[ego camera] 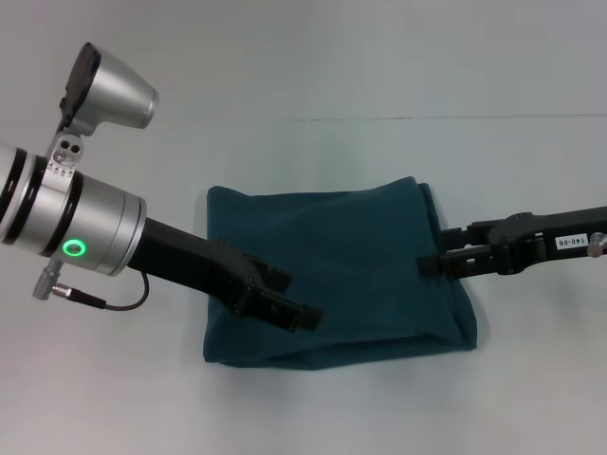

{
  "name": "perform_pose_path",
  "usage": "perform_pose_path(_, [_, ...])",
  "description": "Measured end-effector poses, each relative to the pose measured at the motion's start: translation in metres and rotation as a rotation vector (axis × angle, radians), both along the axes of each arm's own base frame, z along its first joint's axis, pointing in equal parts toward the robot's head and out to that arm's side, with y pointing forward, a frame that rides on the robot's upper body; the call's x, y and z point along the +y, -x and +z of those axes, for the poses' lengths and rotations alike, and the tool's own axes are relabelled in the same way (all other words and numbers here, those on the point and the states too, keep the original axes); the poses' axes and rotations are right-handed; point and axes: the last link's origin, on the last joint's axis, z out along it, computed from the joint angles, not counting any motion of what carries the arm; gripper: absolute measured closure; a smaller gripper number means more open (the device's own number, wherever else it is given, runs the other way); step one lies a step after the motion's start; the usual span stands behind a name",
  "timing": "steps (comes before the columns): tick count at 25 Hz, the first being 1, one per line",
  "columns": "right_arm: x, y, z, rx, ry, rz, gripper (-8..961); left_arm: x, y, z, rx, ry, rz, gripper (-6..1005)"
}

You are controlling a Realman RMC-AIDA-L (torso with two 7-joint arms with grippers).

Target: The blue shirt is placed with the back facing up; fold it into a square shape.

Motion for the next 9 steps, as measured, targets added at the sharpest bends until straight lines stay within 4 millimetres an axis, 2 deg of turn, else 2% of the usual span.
perform_pose_path(9, [0.0001,-0.0008,-0.0009,0.0,-0.001,-0.002,26,-0.0014,0.0,-0.0001,-0.003,0.008,0.001,185])
